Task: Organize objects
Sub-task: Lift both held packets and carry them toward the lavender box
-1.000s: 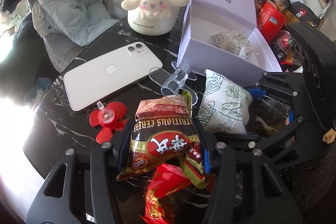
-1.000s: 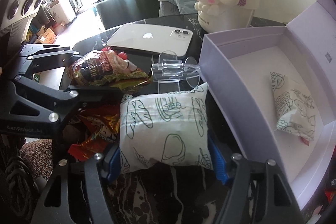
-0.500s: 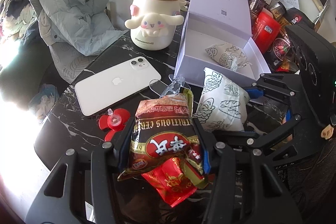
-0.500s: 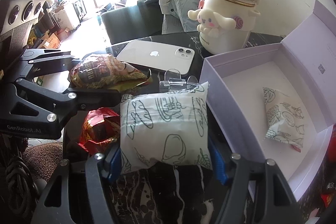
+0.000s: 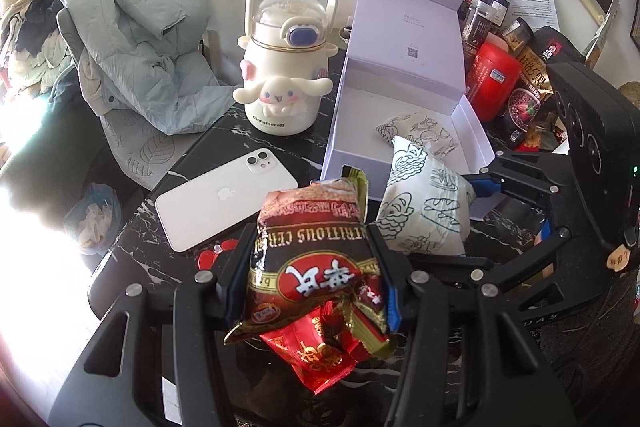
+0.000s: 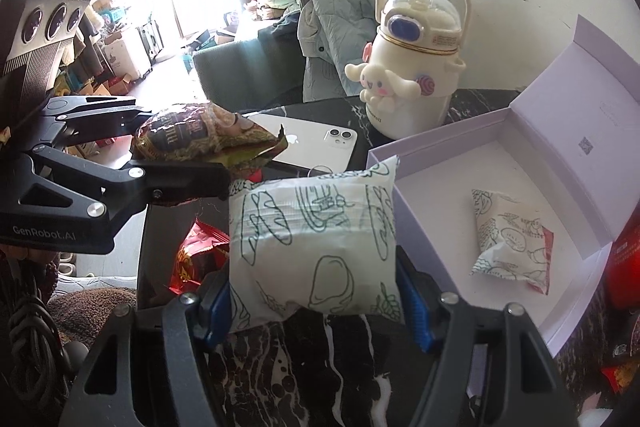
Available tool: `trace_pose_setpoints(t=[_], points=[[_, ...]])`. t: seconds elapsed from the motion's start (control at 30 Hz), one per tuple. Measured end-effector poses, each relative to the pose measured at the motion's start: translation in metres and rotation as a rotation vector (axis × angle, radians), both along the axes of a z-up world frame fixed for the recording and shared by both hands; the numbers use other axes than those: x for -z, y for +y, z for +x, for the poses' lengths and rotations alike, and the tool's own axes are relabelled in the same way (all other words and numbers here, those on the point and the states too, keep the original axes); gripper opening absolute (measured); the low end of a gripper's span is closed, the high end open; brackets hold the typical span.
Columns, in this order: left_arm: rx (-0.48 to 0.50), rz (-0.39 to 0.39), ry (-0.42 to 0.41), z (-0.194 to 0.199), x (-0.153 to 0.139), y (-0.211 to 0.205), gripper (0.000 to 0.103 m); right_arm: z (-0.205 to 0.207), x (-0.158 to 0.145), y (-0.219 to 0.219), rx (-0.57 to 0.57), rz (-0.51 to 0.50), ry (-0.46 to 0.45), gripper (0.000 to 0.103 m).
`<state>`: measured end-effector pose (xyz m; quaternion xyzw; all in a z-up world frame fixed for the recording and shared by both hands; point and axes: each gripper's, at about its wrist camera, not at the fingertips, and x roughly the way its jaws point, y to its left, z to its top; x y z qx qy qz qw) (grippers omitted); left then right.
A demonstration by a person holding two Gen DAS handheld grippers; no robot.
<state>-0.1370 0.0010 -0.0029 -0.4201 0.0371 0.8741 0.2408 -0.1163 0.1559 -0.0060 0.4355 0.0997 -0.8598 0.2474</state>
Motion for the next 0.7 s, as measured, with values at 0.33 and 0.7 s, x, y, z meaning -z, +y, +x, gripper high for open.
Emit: trace_pose_setpoints(t=[0.33,0.7], points=[[0.030,-0.007,0.027,-0.001,-0.021,0.020,0.050,-0.001,-0.013,0.019,0.044,-0.038,0.028,0.070],[0.098,-0.018,0.035,-0.013,-0.029,0.050,0.050,-0.004,-0.020,0.047,0.122,-0.048,0.038,0.070]])
